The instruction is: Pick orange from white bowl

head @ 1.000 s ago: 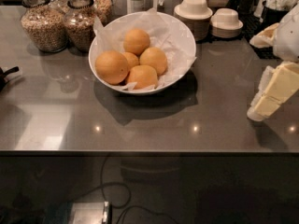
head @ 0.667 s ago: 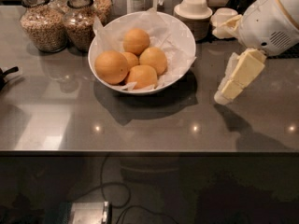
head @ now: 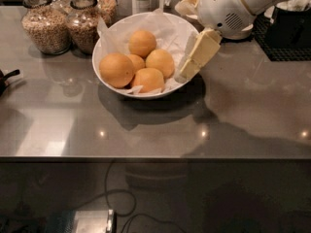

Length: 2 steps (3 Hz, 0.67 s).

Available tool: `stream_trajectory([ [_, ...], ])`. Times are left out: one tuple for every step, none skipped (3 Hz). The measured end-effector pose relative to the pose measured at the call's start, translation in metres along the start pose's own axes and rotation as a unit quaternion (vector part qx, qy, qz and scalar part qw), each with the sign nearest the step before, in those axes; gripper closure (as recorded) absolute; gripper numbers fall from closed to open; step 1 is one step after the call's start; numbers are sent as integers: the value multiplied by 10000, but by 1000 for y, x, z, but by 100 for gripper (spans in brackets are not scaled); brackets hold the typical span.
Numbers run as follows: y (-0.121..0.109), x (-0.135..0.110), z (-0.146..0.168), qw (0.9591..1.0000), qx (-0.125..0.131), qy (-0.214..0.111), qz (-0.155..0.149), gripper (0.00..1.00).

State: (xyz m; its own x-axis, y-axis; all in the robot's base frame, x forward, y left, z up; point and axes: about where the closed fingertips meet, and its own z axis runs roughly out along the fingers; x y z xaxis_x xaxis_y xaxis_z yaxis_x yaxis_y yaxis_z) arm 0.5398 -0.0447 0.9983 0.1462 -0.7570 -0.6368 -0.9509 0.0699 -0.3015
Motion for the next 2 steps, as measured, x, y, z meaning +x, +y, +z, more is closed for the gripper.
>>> stream_trajectory([
  [-17,-25,31,9999,89,15,-93,0],
  [-23,-56,65,10000,-46,-17,21,0],
])
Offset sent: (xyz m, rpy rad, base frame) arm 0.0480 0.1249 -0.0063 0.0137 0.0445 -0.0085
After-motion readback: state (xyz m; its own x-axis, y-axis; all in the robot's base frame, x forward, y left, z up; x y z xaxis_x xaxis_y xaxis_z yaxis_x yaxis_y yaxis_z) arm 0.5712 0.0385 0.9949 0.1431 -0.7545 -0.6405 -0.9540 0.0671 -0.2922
